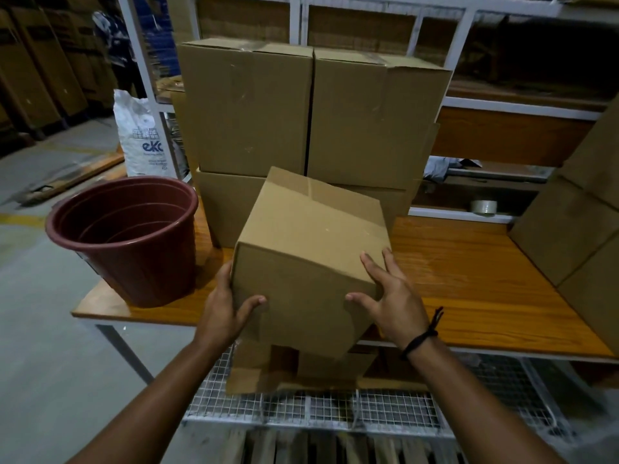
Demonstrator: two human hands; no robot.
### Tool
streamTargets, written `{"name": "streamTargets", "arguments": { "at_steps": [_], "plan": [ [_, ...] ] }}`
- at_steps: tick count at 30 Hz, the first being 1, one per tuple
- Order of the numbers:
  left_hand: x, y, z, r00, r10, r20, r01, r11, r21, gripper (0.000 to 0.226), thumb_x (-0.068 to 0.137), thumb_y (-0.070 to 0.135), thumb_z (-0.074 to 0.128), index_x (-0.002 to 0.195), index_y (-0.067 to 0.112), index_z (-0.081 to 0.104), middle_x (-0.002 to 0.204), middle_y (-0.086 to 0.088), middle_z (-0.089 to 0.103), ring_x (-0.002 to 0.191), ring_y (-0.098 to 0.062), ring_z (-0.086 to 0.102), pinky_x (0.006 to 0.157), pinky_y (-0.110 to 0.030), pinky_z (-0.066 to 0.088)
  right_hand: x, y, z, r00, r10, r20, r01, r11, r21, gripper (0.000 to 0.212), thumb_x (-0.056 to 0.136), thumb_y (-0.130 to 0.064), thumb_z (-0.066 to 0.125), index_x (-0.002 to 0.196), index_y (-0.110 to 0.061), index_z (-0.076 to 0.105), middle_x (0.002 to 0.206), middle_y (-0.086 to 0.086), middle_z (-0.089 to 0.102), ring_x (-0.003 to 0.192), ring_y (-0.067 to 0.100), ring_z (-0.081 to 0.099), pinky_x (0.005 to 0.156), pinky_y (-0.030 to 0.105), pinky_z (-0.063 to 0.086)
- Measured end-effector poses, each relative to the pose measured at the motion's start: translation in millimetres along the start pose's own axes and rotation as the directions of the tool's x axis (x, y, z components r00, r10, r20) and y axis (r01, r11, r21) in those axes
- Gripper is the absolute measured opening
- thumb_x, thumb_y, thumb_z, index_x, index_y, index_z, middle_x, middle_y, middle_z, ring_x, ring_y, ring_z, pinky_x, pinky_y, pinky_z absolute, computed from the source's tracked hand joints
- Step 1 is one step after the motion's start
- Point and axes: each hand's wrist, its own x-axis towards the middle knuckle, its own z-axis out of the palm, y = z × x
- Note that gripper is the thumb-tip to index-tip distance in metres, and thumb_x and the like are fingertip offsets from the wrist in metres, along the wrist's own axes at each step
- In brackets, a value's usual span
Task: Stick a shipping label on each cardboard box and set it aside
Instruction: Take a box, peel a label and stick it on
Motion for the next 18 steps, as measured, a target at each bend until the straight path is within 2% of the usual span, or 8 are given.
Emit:
{"name": "streamTargets", "arguments": {
  "at_steps": [3,7,9,12,13,15,17,18],
  "plan": [
    [0.9,-6.1,6.3,0.998,-0.051,0.025,0.050,0.998,0.024,0.088,0.082,0.035,0.073,0.149,0.022,0.017,0.138,-0.011,0.049,0.115,-0.023,0.053,0.087,-0.036,0.050,1.1,-1.3,6.7,1.000,-0.005,-0.019,0.004,0.999,-0.035,0.078,0.075,-0.041,0.076,0.144,-0.036,0.039,0.160,0.001,0.014,0.143,0.025,0.027,0.109,0.038,0.038],
    [8.4,-10.5,5.2,0.992,-0.099,0.075,0.095,0.994,0.048,0.095,0.077,0.044,0.076,0.148,0.029,0.014,0.143,-0.010,0.046,0.124,-0.032,0.051,0.094,-0.048,0.051,7.3,-3.2,12.3,1.000,-0.006,0.003,0.006,0.993,-0.115,0.075,0.078,-0.042,0.074,0.144,-0.036,0.038,0.161,0.000,0.014,0.139,0.027,0.031,0.107,0.040,0.040],
    [13.4,-7.3,0.5,0.996,-0.071,0.046,0.069,0.997,0.034,0.101,0.071,0.050,0.076,0.147,0.033,0.012,0.146,-0.009,0.043,0.128,-0.032,0.049,0.097,-0.051,0.050,8.6,-3.4,14.5,1.000,-0.011,0.014,0.013,0.987,-0.160,0.074,0.080,-0.043,0.072,0.145,-0.037,0.037,0.161,0.000,0.013,0.138,0.029,0.032,0.105,0.039,0.039],
    [23.6,6.3,-10.7,0.997,0.058,-0.046,-0.056,0.997,0.045,0.112,0.066,0.054,0.076,0.151,0.037,0.006,0.157,-0.008,0.028,0.139,-0.030,0.036,0.107,-0.049,0.041,9.3,-4.0,16.5,1.000,-0.010,0.015,0.012,0.983,-0.183,0.075,0.080,-0.045,0.071,0.145,-0.038,0.036,0.161,0.000,0.013,0.138,0.029,0.032,0.105,0.040,0.039],
    [27.3,13.5,-14.3,0.993,0.108,-0.050,-0.104,0.992,0.074,0.110,0.066,0.054,0.076,0.152,0.038,0.009,0.159,-0.007,0.024,0.142,-0.029,0.033,0.108,-0.046,0.037,9.8,-4.0,16.3,1.000,-0.018,0.014,0.021,0.982,-0.189,0.075,0.079,-0.046,0.071,0.145,-0.038,0.036,0.161,0.000,0.013,0.138,0.029,0.033,0.105,0.039,0.039],
    [36.1,27.0,-19.5,0.981,0.192,-0.010,-0.187,0.965,0.186,0.094,0.069,0.053,0.075,0.149,0.035,0.029,0.160,-0.005,0.024,0.141,-0.028,0.033,0.106,-0.044,0.036,9.8,-2.0,13.7,0.999,-0.049,0.011,0.050,0.984,-0.171,0.076,0.078,-0.044,0.074,0.144,-0.039,0.037,0.161,0.000,0.014,0.139,0.027,0.031,0.106,0.039,0.038],
    [42.5,33.9,-21.7,0.976,0.216,0.023,-0.215,0.943,0.252,0.071,0.074,0.047,0.077,0.138,0.027,0.053,0.155,-0.003,0.035,0.136,-0.026,0.042,0.106,-0.049,0.043,5.9,6.0,12.4,0.998,-0.062,-0.008,0.062,0.997,-0.048,0.083,0.073,-0.036,0.080,0.143,-0.041,0.036,0.159,0.000,0.015,0.139,0.021,0.029,0.106,0.036,0.038],
    [43.8,34.5,-22.1,0.980,0.201,0.012,-0.198,0.954,0.227,0.063,0.075,0.041,0.078,0.132,0.024,0.059,0.152,-0.002,0.040,0.134,-0.023,0.044,0.105,-0.049,0.045,2.0,12.1,13.0,0.999,-0.042,-0.033,0.044,0.998,0.052,0.090,0.070,-0.032,0.083,0.142,-0.045,0.031,0.159,0.000,0.015,0.137,0.016,0.028,0.104,0.033,0.038]
  ]
}}
